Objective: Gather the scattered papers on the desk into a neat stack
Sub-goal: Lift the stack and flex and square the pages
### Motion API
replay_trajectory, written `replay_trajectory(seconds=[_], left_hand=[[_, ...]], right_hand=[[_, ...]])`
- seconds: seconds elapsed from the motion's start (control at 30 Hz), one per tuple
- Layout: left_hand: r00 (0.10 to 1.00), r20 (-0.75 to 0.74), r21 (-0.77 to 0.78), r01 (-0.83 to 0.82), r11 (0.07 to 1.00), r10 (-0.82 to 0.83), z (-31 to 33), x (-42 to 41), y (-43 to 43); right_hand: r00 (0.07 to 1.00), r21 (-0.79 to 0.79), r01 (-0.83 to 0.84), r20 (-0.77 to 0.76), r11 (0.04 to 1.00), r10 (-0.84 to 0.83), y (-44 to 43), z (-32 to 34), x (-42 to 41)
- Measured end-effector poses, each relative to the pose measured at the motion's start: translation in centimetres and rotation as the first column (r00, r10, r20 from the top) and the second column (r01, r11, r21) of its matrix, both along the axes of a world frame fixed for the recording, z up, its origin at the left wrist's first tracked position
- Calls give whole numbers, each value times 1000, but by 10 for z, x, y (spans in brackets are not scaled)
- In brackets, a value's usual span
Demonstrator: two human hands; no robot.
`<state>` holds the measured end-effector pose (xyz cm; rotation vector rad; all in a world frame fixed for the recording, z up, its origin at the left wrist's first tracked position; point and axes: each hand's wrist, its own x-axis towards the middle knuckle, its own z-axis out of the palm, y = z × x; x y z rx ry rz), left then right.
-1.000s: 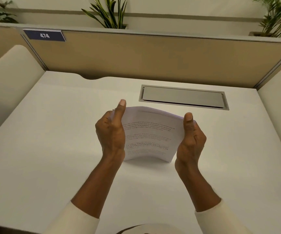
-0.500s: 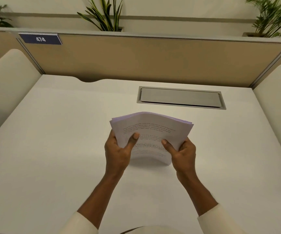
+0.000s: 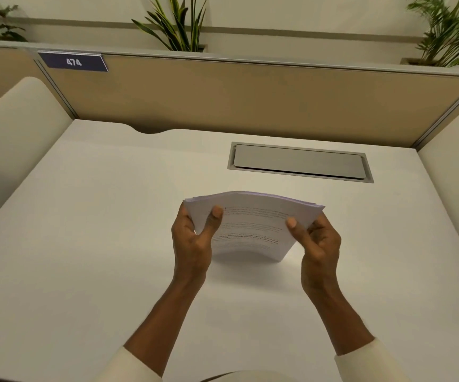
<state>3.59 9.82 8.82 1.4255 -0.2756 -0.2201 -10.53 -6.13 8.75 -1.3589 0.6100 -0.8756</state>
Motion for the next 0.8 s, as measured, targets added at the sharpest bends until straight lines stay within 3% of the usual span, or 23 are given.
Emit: replay_trajectory(seconds=[0.33, 0.57, 0.8], left_hand=[[960, -70, 168, -256, 952, 270, 35, 5, -32], [953, -48, 132, -290, 948, 298, 36, 1, -33], [984, -38, 145, -167, 975, 174, 18, -3, -24]], right_hand=[[968, 41, 251, -30, 967, -250, 18, 33, 30], [957, 24, 281, -79, 959, -279, 17, 32, 31], [986, -11, 151, -76, 988, -151, 12, 16, 23]])
